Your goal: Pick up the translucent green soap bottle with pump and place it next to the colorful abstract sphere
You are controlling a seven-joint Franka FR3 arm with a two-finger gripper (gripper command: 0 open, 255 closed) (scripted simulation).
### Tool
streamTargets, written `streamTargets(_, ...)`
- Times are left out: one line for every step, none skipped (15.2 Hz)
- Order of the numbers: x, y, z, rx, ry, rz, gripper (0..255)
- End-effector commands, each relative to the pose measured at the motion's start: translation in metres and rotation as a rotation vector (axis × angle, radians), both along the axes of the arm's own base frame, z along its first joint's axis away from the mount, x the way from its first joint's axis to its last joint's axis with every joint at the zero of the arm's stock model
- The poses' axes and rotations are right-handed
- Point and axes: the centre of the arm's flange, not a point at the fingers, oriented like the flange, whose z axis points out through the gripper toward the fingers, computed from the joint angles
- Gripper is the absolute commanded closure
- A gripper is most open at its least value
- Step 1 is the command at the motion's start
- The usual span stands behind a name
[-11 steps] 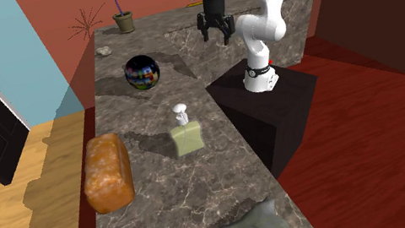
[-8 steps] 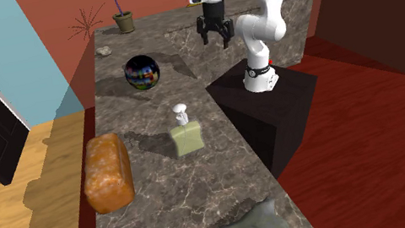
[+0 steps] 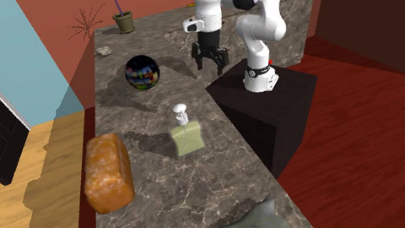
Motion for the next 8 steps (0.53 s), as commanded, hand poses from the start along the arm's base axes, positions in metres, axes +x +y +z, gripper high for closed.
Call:
streamTargets(0.018, 0.009, -0.016, -0.004, -0.015, -0.003, 0)
streamTargets(0.027, 0.013, -0.025, -0.007, -0.021, -0.004, 0)
streamTargets(0.036, 0.016, -0.033, -0.009, -0.028, -0.005, 0)
streamTargets(0.045, 0.019, -0.042, -0.012, -0.034, -0.007, 0)
streamTargets(0.054, 0.022, -0.05, -0.015, -0.04, -0.008, 0)
streamTargets(0.063, 0.025, -0.059, -0.017, -0.046, -0.009, 0)
streamTargets(0.072, 0.028, -0.067, -0.02, -0.053, -0.011, 0)
streamTargets(0.081, 0.031, -0.075, -0.023, -0.059, -0.012, 0)
